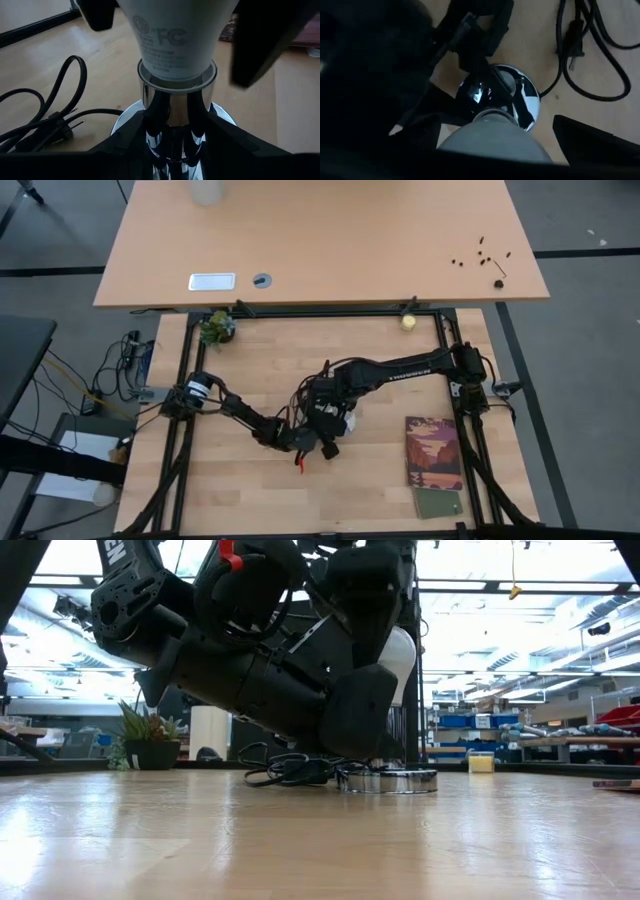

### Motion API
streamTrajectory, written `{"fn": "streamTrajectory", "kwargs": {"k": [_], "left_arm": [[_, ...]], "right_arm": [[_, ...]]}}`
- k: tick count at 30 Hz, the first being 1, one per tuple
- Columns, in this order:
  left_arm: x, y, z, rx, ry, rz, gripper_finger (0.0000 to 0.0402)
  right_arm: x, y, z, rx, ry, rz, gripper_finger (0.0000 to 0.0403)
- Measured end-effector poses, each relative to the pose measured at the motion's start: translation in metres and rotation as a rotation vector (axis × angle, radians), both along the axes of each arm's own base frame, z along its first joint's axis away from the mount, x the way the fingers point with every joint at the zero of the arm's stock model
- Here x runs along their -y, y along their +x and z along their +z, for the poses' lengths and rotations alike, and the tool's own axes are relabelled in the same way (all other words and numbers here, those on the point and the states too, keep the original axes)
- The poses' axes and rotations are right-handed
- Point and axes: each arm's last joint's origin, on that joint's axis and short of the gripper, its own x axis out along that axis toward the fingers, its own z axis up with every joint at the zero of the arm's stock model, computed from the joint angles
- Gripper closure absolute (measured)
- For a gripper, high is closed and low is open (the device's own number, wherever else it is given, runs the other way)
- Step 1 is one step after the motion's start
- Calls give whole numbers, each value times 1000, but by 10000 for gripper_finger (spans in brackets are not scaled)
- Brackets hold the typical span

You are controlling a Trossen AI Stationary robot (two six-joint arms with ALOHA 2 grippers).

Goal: Screw lightbulb
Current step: Insert the white lightbulb into the silver lamp

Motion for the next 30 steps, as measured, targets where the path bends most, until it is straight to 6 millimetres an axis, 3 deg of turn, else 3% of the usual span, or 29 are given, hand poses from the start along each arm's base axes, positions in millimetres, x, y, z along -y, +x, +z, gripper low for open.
{"fn": "streamTrajectory", "kwargs": {"k": [5, 14, 21, 30], "left_arm": [[-1, 0, 0, -2, -1, 8, 223], [-2, 0, -1, -15, 5, 8, 223], [-2, 0, -1, -16, 6, 7, 223], [-2, -1, -1, -19, 8, 6, 223]], "right_arm": [[-5, -2, 15, -9, -41, 79, 25], [-19, -8, 47, -18, -128, 268, 17], [-23, -27, 47, -213, -313, 392, 20], [-34, -30, 46, -235, -379, 632, 25]]}}
